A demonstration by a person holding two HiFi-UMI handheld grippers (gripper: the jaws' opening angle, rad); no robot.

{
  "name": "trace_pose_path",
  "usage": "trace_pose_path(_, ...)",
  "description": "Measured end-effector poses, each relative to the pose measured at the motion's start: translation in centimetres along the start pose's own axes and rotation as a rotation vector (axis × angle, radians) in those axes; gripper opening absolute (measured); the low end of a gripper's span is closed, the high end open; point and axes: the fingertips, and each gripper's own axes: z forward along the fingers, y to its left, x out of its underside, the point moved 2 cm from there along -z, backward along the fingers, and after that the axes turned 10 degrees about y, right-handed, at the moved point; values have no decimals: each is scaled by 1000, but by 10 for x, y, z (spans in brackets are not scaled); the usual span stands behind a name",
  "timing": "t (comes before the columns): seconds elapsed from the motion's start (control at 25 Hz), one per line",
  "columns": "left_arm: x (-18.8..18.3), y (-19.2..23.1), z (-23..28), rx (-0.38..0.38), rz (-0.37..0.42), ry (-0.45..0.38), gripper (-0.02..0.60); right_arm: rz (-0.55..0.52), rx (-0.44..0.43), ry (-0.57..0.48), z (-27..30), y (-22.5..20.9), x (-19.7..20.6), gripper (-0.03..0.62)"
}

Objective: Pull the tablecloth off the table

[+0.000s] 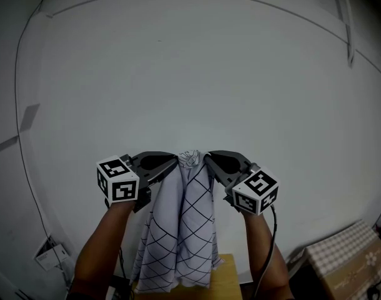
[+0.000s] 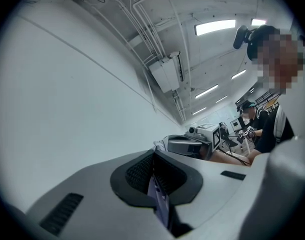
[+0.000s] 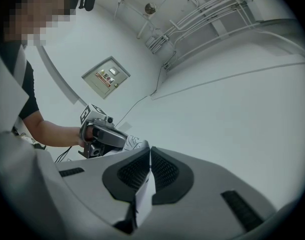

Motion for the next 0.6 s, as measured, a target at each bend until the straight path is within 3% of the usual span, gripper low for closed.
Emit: trace_pose_path(0.6,-11,-11,-5,12,11,-17,12,1,19,-7,-7,1,-7,20)
